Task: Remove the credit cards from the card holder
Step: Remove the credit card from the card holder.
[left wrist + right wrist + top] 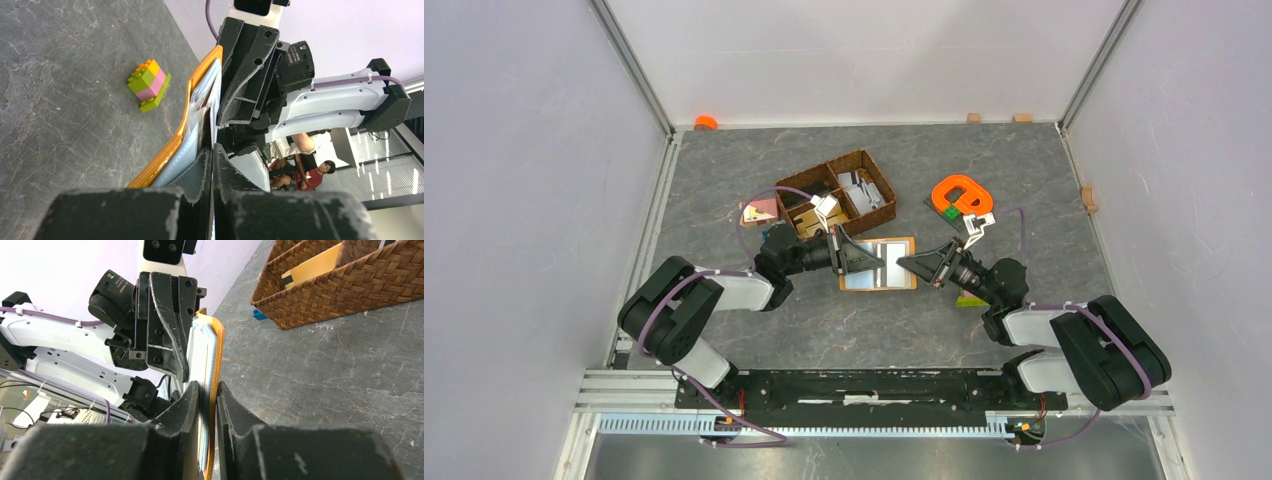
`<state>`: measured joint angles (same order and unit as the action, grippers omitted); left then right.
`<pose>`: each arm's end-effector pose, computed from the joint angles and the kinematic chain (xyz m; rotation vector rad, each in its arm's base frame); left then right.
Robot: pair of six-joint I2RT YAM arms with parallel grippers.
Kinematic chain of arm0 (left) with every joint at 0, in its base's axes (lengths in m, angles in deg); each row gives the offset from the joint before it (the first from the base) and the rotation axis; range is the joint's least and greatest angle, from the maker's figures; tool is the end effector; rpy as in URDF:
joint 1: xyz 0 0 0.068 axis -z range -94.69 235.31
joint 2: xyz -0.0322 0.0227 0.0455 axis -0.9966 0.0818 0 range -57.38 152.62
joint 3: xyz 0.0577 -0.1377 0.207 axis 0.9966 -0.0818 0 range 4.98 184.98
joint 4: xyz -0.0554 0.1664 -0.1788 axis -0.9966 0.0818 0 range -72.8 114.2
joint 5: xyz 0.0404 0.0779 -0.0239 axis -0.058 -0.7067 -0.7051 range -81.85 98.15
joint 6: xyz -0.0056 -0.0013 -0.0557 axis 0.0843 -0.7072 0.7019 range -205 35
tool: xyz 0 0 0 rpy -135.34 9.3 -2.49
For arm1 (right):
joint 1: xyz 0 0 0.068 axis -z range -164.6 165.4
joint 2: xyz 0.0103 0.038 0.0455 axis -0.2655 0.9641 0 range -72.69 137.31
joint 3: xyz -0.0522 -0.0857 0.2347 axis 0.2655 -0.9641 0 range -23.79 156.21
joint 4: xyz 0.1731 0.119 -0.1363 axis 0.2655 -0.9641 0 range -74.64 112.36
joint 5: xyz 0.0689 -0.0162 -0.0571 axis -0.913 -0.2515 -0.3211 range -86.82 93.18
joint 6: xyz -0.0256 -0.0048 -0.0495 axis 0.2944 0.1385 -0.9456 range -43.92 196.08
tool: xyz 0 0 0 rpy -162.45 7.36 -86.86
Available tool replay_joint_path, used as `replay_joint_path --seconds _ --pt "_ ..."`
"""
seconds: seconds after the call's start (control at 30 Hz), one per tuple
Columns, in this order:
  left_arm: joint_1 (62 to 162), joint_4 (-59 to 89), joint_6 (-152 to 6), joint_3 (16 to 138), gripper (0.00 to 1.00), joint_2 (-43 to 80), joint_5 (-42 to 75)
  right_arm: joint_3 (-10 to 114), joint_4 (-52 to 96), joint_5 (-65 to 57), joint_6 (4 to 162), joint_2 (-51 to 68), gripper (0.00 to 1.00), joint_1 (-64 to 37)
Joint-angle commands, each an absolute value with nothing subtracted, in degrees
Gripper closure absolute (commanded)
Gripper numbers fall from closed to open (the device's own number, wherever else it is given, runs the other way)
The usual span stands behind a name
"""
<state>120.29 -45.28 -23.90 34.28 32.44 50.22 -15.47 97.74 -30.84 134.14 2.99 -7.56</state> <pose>0.2218 -0.1867 0.1893 0.2834 1.8664 -1.8006 0.1843 0.1016 0.1744 -0.0534 1.6629 1.5378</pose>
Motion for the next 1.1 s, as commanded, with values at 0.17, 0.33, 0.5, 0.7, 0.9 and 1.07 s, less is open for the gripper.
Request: replay_joint_path --seconds 0.17,0.33,0.5,0.7,0.9,1.07 --pt "118.0 -47.0 -23.2 35.0 0.98 32.3 49.8 -16.8 102.7 -32.3 137.3 4.3 0.83 -5.9" --pt "117.4 -47.0 -22.9 34.6 0.98 32.6 49.3 -17.5 103.4 -32.2 138.0 4.1 0.89 -5.0" --pt "117.2 -46.4 -23.1 34.6 0.98 32.5 49.1 -17.7 103.4 -32.2 138.2 3.9 0.91 -4.6" --pt "116.4 -45.7 -23.4 33.9 0.98 31.7 48.5 -18.8 103.6 -31.7 138.9 3.3 0.92 -2.8" --pt "116.1 -43.7 -24.8 33.5 0.98 30.2 47.5 -19.5 100.8 -30.5 137.8 1.7 0.92 -1.3" --pt "115.2 -38.4 -27.9 32.6 0.98 26.3 44.8 -20.8 94.0 -27.1 134.9 -2.0 0.93 0.9"
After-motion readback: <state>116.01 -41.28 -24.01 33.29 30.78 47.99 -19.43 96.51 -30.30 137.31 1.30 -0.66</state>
